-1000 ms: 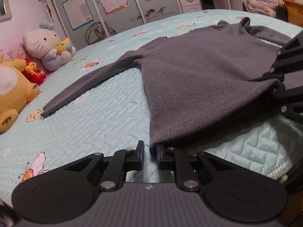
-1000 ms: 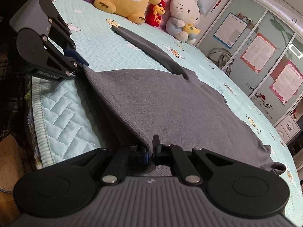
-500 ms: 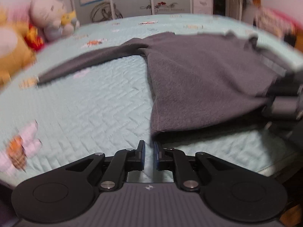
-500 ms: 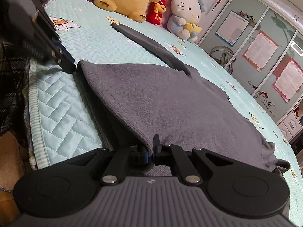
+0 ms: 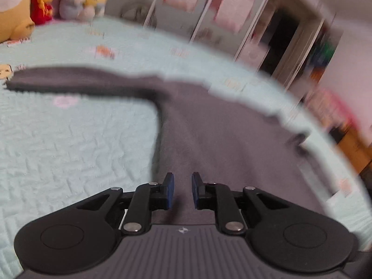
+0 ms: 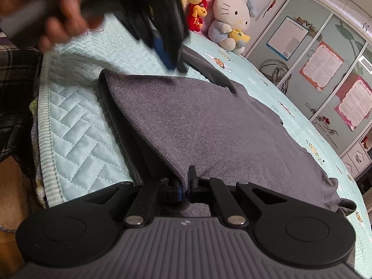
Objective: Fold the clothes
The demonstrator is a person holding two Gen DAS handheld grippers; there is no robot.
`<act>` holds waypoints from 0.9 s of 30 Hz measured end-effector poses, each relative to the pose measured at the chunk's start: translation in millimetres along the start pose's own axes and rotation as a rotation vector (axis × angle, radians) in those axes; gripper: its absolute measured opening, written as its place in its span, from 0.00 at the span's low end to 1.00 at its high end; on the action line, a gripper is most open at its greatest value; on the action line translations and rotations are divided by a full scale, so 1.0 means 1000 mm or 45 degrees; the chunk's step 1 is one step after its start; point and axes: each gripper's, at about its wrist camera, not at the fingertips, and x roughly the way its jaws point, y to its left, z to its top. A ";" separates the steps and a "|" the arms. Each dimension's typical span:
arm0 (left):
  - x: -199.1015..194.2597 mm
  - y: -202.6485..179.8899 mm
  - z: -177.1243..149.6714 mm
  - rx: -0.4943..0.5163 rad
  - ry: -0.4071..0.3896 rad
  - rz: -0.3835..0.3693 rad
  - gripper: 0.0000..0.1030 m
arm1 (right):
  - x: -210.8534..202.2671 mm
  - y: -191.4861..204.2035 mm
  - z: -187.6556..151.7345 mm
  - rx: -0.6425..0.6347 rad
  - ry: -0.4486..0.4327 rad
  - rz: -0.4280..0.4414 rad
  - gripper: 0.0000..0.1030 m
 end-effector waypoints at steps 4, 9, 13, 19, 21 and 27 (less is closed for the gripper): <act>0.011 -0.010 -0.017 0.118 0.031 0.063 0.13 | 0.000 -0.004 -0.003 0.007 -0.006 0.026 0.03; 0.010 -0.021 -0.026 0.243 0.036 0.109 0.14 | 0.001 -0.010 -0.004 0.017 -0.006 0.074 0.03; 0.008 -0.016 -0.031 0.266 0.021 0.099 0.14 | 0.002 -0.020 -0.003 0.086 0.006 0.121 0.04; 0.007 -0.009 -0.036 0.326 0.000 0.072 0.14 | -0.010 -0.046 0.003 0.269 0.036 0.261 0.35; 0.007 -0.008 -0.036 0.336 0.001 0.060 0.15 | -0.020 -0.062 0.005 0.385 0.035 0.311 0.45; 0.007 -0.007 -0.038 0.392 -0.004 0.042 0.15 | -0.018 -0.132 -0.002 0.979 0.028 0.308 0.45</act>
